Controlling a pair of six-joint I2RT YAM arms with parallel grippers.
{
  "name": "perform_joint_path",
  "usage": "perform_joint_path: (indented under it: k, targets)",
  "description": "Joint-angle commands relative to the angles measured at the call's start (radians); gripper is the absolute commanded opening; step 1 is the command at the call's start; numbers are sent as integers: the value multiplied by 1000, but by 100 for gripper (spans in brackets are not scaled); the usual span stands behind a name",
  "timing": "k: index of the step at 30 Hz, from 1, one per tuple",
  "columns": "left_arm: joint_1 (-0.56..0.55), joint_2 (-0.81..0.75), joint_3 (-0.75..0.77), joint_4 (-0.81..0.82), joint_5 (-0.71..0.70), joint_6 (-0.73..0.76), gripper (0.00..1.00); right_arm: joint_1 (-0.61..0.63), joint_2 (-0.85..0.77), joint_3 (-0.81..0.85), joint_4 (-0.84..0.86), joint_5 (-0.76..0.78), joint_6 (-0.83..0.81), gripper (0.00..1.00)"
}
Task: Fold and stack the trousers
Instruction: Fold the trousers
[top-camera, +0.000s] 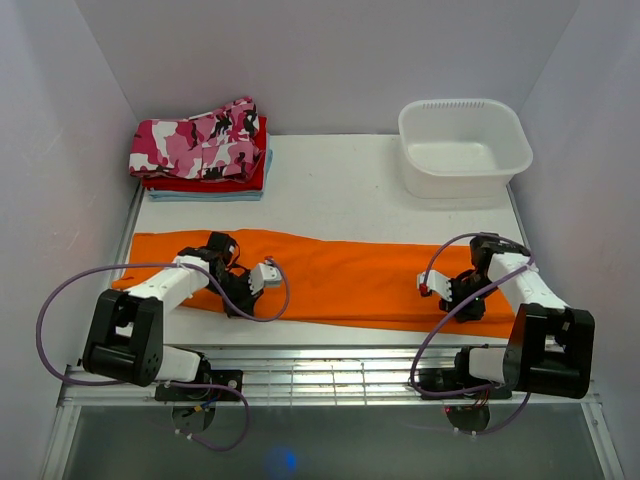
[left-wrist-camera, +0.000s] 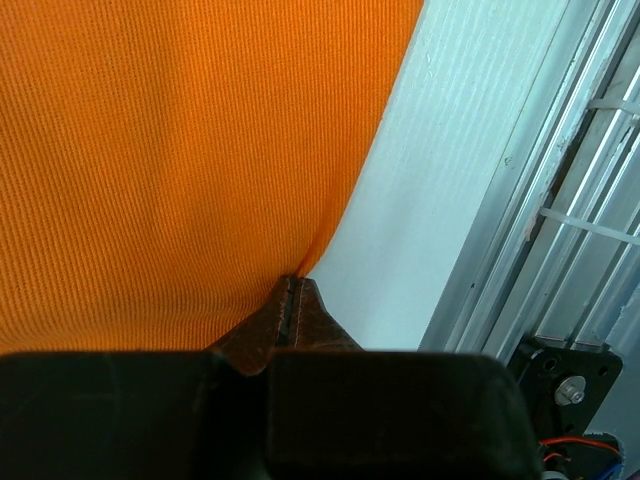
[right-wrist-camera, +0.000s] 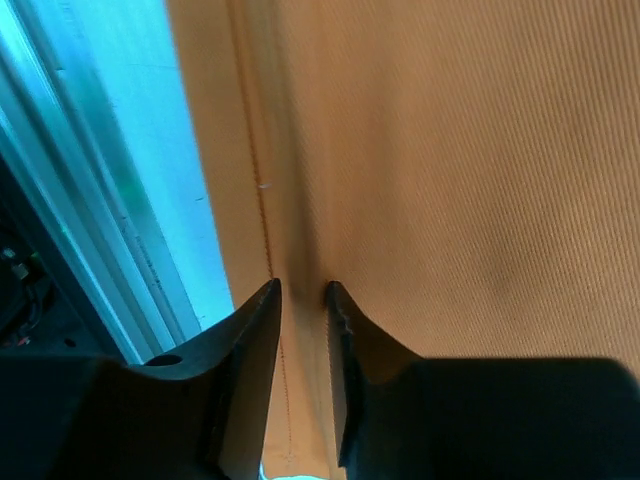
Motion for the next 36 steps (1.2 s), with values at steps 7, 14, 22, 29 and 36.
perform_joint_path:
  k: [7, 14, 22, 29, 36]
  targets:
    - [7, 127, 75, 85, -95, -140, 0, -3, 54, 52, 253, 57, 116, 8]
    - [12, 168, 170, 88, -89, -177, 0, -6, -51, 104, 201, 56, 54, 8]
    - [13, 64, 137, 36, -90, -102, 0, -7, -322, -157, 171, 120, -86, 8]
    - [13, 38, 9, 70, -169, -53, 0, -10, -694, -495, 252, 204, -287, 8]
    - [13, 146, 80, 53, -154, -122, 42, -10, -576, -433, 319, 195, -203, 68]
